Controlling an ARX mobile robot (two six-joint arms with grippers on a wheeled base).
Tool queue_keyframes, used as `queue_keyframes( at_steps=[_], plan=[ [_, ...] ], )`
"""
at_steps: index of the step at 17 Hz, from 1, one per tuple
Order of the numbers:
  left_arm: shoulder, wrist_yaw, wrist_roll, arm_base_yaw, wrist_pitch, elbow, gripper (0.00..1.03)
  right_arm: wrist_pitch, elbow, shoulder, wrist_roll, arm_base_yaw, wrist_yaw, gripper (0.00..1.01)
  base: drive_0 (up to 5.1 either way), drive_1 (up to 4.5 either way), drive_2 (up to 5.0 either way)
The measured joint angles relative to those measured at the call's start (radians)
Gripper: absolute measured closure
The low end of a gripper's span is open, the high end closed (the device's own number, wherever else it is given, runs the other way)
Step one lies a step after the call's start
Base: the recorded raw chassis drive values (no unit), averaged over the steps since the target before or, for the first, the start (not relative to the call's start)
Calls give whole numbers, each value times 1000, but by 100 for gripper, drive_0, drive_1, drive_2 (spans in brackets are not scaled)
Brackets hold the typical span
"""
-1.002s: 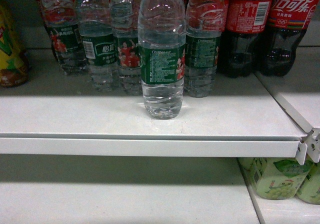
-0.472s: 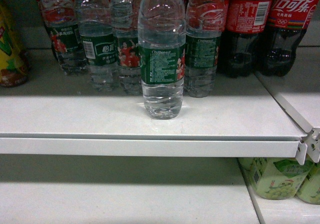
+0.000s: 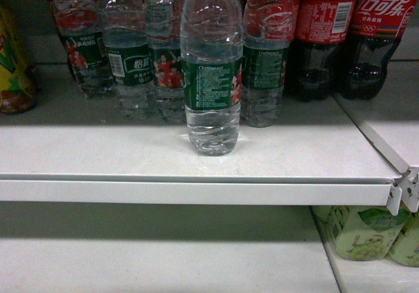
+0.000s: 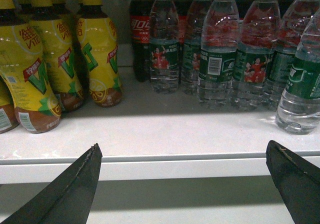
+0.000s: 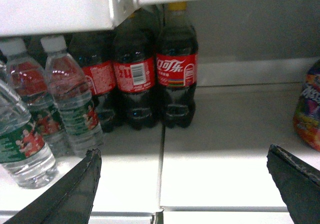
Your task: Move water from second to third shelf
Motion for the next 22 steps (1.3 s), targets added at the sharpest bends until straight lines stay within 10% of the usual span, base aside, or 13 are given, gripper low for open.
queue_keyframes(
  at_steps=[8,22],
  plan=[
    [0,0,0,0,0,0,5,335,40,510,-50,346,80,3,0,0,0],
    [0,0,0,0,0,0,5,245,340,855,-29,536,10,3,0,0,0]
  ],
)
